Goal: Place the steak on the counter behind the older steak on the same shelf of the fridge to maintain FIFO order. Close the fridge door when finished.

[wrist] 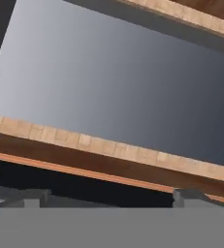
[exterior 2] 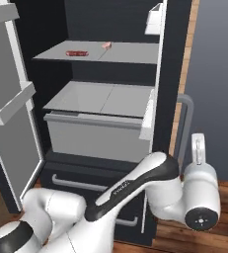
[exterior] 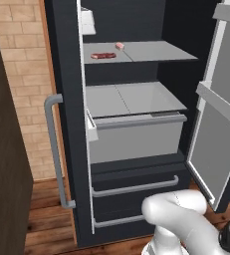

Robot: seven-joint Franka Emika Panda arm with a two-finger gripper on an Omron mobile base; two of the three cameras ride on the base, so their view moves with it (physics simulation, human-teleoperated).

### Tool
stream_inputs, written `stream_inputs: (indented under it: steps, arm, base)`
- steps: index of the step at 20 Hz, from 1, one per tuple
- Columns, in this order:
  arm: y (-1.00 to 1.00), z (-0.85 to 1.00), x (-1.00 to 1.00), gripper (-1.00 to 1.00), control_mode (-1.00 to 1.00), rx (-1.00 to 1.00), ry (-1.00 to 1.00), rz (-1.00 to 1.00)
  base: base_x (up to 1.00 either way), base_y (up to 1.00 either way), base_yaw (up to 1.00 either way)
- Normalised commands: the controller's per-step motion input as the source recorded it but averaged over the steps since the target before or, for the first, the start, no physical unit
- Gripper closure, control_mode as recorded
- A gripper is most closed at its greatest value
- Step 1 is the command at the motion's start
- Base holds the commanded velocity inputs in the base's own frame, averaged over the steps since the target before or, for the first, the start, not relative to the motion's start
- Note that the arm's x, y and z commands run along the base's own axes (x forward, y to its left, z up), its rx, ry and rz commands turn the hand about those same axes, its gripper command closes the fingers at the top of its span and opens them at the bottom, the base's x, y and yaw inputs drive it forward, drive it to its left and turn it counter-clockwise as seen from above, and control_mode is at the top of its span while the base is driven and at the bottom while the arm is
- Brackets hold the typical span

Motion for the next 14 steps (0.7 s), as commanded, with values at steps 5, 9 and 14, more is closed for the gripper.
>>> stream_inputs:
  steps: [5,9,14]
  arm:
    - [-0.25,-0.49,0.87,-1.0,-1.0,0.16,0.0,0.15]
    - [-0.07,-0.29,0.88,-1.0,-1.0,0.15,0.0,0.23]
    - [0.2,-0.14,0.32,-1.0,-1.0,0.1,-0.02,0.31]
  base:
    - [0.0,0.0,0.0]
    - [0.0,0.0,0.0]
    - [0.0,0.0,0.0]
